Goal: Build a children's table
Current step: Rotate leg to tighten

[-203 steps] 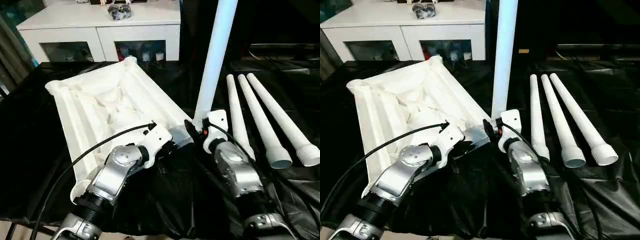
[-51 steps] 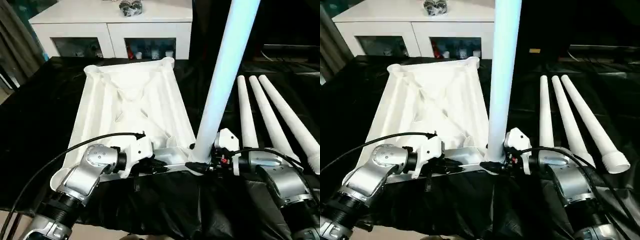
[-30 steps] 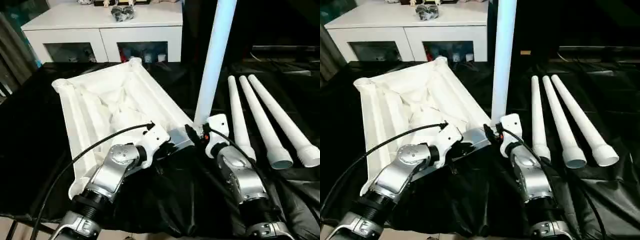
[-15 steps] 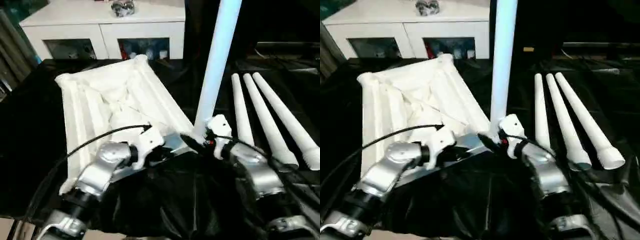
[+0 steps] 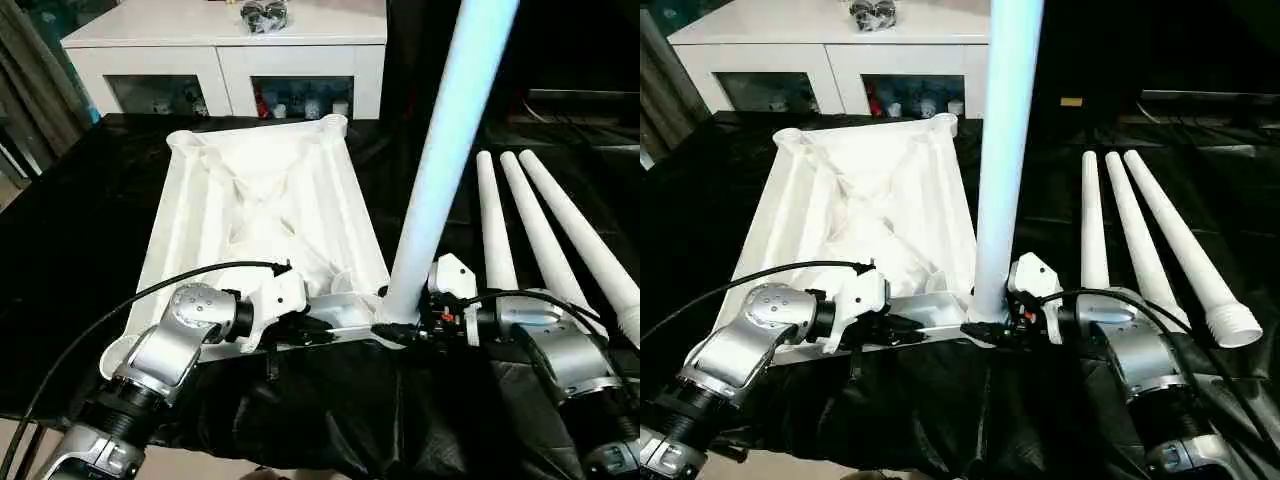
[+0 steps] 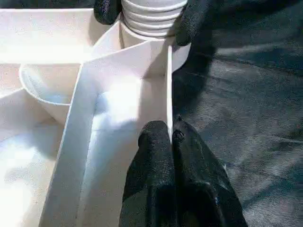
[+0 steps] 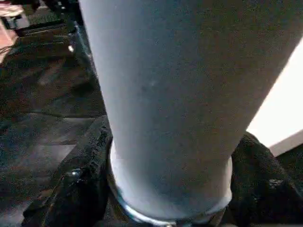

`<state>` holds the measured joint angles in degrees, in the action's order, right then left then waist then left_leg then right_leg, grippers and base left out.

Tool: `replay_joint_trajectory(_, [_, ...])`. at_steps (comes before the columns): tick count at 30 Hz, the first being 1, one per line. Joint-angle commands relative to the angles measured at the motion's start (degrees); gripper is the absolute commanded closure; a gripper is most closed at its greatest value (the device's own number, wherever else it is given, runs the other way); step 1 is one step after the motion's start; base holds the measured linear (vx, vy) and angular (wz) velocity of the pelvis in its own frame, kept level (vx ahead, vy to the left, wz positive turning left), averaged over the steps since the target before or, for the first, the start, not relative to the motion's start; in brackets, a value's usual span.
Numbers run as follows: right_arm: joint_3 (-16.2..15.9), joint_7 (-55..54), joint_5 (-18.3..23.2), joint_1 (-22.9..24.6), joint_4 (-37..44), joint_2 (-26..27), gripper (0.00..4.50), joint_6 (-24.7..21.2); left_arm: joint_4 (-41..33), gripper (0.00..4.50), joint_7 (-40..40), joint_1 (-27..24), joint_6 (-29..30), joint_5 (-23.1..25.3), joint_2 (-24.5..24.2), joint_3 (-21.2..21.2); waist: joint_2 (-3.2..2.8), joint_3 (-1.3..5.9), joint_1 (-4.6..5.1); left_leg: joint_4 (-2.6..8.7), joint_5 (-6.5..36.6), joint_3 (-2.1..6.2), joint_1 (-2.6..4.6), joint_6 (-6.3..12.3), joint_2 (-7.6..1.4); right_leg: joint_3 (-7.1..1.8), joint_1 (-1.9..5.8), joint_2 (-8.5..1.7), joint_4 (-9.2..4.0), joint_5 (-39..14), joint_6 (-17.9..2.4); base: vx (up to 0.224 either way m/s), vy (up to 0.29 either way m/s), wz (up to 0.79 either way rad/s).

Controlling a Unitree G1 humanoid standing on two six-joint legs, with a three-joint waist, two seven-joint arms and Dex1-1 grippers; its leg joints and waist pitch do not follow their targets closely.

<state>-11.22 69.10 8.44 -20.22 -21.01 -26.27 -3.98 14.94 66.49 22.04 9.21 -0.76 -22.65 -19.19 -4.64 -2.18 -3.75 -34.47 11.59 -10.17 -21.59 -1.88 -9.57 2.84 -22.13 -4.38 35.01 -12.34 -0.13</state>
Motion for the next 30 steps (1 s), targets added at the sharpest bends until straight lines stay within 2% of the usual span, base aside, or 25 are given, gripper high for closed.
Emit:
replay_joint_trajectory(1, [-3.7, 3.9, 0.3, 1.2, 1.2, 0.4, 1.74, -1.7, -0.6, 4.5, -0.6, 0.5, -0.7, -0.7, -0.3, -0.1, 0.92, 3.16, -0.07, 3.91, 7.2, 1.19, 0.52, 6.44, -3.69, -2.26, 2.52, -4.07, -3.52, -2.2, -16.3, 0.0, 0.0, 0.0])
replay_joint_trajectory(6, [-3.6, 2.6, 0.7, 2.2, 2.3, 1.4, 1.75, -2.3, -0.6, 4.5, -1.1, 0.3, -0.6, -1.0, 0.1, 0.0, 0.89, 3.24, -0.15, 3.81, 6.1, 1.22, 0.49, 6.97, -3.71, -2.17, 2.5, -4.07, -3.39, -1.1, -16.5, 0.0, 0.0, 0.0])
replay_joint_trajectory(9, [-2.5, -6.1, -1.5, 2.2, 0.2, 4.9, 1.75, -3.2, 0.8, 4.5, -6.5, 1.5, 0.5, 1.0, 3.0, 0.5, 0.84, 3.13, -0.05, 3.89, 6.5, 1.23, 0.46, 6.39, -3.68, -2.21, 2.42, -4.13, -3.56, -2.2, -16.3, 0.0, 0.0, 0.0])
replay_joint_trajectory(10, [-1.8, -11.3, -3.0, 2.0, -1.3, 6.9, 1.75, -3.2, 1.6, 4.5, -9.5, 2.3, 1.5, 1.5, 4.8, 1.0, 0.76, 2.88, 0.24, 4.19, 8.2, 1.25, 0.57, 5.51, -3.65, -2.22, 2.34, -4.09, -3.86, -4.6, -16.0, 0.0, 0.0, 0.0])
replay_joint_trajectory(11, [-1.3, -14.5, -3.9, 1.8, -2.3, 8.2, 1.75, -3.2, 2.1, 4.5, -11.4, 2.8, 2.2, 1.8, 5.8, 1.3, 0.84, 2.47, 0.63, 4.56, 11.3, 1.19, 0.84, 3.68, -3.55, -2.24, 2.13, -4.03, -4.42, -9.5, -15.4, 0.0, 0.0, 0.0])
replay_joint_trajectory(12, [-0.8, -17.7, -4.6, 1.6, -3.2, 9.4, 1.75, -3.2, 2.3, 4.5, -12.7, 3.1, 2.8, 1.7, 6.9, 1.5, 0.98, 2.46, 0.74, 4.74, 13.5, 1.36, 1.13, 2.05, -3.47, -2.31, 2.24, -4.27, -4.79, -14.5, -14.2, 0.0, 0.0, 0.0])
replay_joint_trajectory(14, [0.6, -24.8, -5.5, 1.3, -4.8, 12.5, 1.76, -4.3, 2.7, 4.5, -16.1, 3.8, 3.7, 2.2, 9.0, 1.8, 0.85, 2.33, 1.1, 5.05, 14.9, 1.61, 0.95, 0.71, -3.44, -2.38, 2.31, -4.3, -5.08, -17.8, -12.6, 0.0, 0.0, 0.0])
replay_joint_trajectory(15, [0.6, -24.8, -5.5, 1.3, -4.8, 12.5, 1.76, -4.3, 2.7, 4.5, -16.1, 3.8, 3.7, 2.2, 9.0, 1.8, 0.87, 2.32, 1.28, 5.11, 15.3, 1.59, 0.95, 0.47, -3.43, -2.44, 2.24, -4.23, -5.16, -18.1, -12.1, 0.0, 0.0, 0.0])
replay_joint_trajectory(16, [2.6, -33.0, -5.5, 1.3, -5.8, 17.2, 1.76, -5.5, 2.7, 4.5, -19.6, 4.2, 4.5, 3.1, 11.6, 1.5, 0.8, 2.37, 1.46, 5.13, 15.6, 1.62, 1.13, 0.3, -3.43, -2.54, 2.05, -4.19, -5.27, -18.1, -11.8, 0.0, 0.0, 0.0])
replay_joint_trajectory(17, [2.9, -34.6, -5.5, 1.3, -5.9, 18.1, 1.76, -5.7, 2.7, 4.5, -20.2, 4.3, 4.6, 3.3, 12.1, 1.4, 0.66, 2.35, 1.86, 5.18, 15.6, 1.57, 1.03, -0.09, -3.35, -2.65, 1.83, -4.13, -5.3, -17.3, -11.8, 0.0, 0.0, 0.0])
replay_joint_trajectory(20, [3.6, -38.4, -5.7, 1.4, -6.1, 20.4, 1.76, -6.0, 2.4, 4.5, -21.4, 4.3, 5.0, 3.5, 13.2, 1.0, 0.77, 2.46, 1.93, 5.16, 15.7, 1.65, 0.94, 0.11, -3.25, -2.56, 1.94, -4.17, -5.4, -17.5, -11.2, 0.0, 0.0, 0.0])
replay_joint_trajectory(21, [3.7, -40.2, -5.9, 1.5, -6.1, 21.6, 1.76, -6.0, 2.1, 4.5, -21.7, 4.1, 5.1, 3.6, 13.8, 0.9, 0.51, 2.44, 2.03, 5.22, 15.7, 1.61, 0.85, 0.18, -3.28, -2.6, 1.89, -4.12, -5.41, -17.0, -11.1, 0.0, 0.0, 0.0])
replay_joint_trajectory(22, [3.6, -43.2, -7.0, 1.4, -6.3, 23.5, 1.42, -5.4, 1.7, 4.5, -22.3, 3.7, 5.4, 3.7, 14.9, 0.8, 0.56, 2.51, 2.04, 5.27, 15.4, 1.7, 0.77, 0.13, -3.31, -2.55, 1.95, -4.11, -5.31, -16.2, -11.1, 0.0, 0.0, 0.0])
replay_joint_trajectory(24, [4.9, -48.2, -7.2, 1.0, -6.6, 27.0, 1.07, -3.6, 0.6, 4.5, -23.0, 2.8, 5.5, 4.0, 16.5, 0.0, 0.37, 2.56, 2.22, 5.32, 15.1, 1.69, 0.72, -0.08, -3.28, -2.59, 1.88, -4.17, -5.23, -14.9, -11.3, 0.0, 0.0, 0.0])
replay_joint_trajectory(26, [5.4, -48.0, -6.6, 0.7, -6.5, 27.0, 0.95, -3.7, 0.4, 4.5, -22.5, 2.6, 5.4, 3.8, 16.3, -0.3, 0.52, 2.63, 2.16, 5.24, 15.0, 1.65, 0.76, 0.38, -3.27, -2.6, 1.96, -4.08, -5.15, -13.5, -11.5, 0.0, 0.0, 0.0])
replay_joint_trajectory(27, [5.7, -47.7, -6.3, 0.5, -6.4, 26.8, 0.83, -3.8, 0.2, 4.5, -22.1, 2.5, 5.2, 3.6, 16.2, -0.4, 0.33, 2.66, 2.14, 5.23, 14.6, 1.67, 0.7, 0.57, -3.27, -2.62, 2.06, -4.09, -5.04, -12.6, -11.7, 0.0, 0.0, 0.0])
replay_joint_trajectory(30, [5.6, -45.3, -7.0, -0.2, -6.2, 24.1, 0.57, -3.1, -0.6, 4.5, -19.5, 2.0, 4.6, 2.5, 14.8, -0.4, 0.26, 2.81, 2.1, 5.02, 12.3, 1.57, 0.53, 1.6, -3.33, -2.53, 2.31, -4.05, -4.63, -7.5, -12.8, 0.0, 0.0, 0.0])
